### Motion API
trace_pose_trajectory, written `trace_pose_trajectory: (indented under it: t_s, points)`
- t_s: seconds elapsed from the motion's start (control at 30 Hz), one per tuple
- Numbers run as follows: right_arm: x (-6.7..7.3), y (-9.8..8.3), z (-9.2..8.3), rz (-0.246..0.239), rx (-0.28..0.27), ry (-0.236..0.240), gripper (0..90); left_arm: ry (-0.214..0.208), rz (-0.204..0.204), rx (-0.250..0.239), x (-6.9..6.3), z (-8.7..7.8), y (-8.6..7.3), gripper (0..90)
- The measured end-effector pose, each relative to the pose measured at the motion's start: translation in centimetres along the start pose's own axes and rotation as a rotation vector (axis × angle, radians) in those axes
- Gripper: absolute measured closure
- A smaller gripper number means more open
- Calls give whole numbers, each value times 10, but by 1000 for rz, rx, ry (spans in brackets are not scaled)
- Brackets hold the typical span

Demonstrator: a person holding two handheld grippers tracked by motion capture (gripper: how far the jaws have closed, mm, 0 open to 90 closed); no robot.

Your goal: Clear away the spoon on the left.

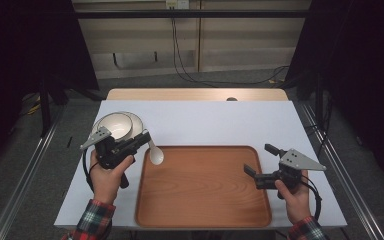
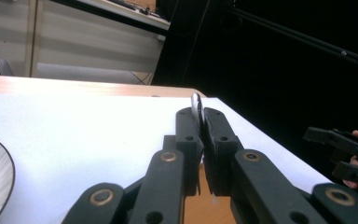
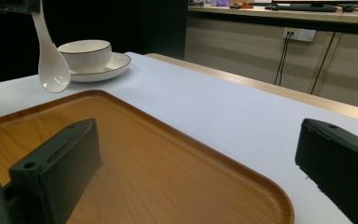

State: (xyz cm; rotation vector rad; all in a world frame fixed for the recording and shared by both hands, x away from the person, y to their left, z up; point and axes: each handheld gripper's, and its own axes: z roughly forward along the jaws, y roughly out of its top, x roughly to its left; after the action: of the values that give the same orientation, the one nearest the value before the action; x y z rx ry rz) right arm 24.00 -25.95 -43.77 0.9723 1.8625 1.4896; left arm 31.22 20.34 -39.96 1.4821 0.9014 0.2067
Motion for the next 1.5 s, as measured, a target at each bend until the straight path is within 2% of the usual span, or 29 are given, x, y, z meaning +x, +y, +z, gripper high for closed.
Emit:
trace_pose_trajectory:
  t_s: [0.03,0.13,0.2,0.43,0.5,0.53,0.6,0.63,0.7,0.73,0.77,0.83,0.87,0.93,1.5]
  points:
    - [0,0,0,0,0,0,0,3,-14,1,-1,0,-1,855]
    - [0,0,0,0,2,1,0,1,-20,6,-1,0,-4,855]
    - [1,0,0,-4,-1,7,0,4,-15,14,-1,0,-6,855]
    - [2,0,1,-17,6,6,0,-31,-16,38,-4,0,-11,855]
    - [2,0,1,-21,8,6,0,-24,-8,56,-4,0,-13,855]
    - [2,0,1,-20,4,6,0,-24,-18,56,-4,1,-14,855]
    - [1,0,0,-21,3,3,0,-38,-17,65,-5,1,-16,855]
    - [1,0,0,-14,1,3,0,-28,-19,68,-6,2,-16,855]
    - [1,0,0,-15,-1,3,0,-48,-26,69,-7,2,-18,855]
    - [1,0,0,-14,0,2,1,-51,-16,82,-8,2,-19,855]
    - [1,0,0,-13,1,2,1,-48,-27,77,-9,3,-20,855]
    - [1,0,0,-17,0,0,1,-60,-26,84,-10,3,-21,855]
    - [1,0,0,-19,0,0,1,-51,-22,89,-11,3,-22,855]
    - [1,0,1,-22,3,1,1,-68,-26,93,-10,3,-23,855]
    - [2,0,2,-21,3,11,3,-84,-41,123,-15,-1,-33,854]
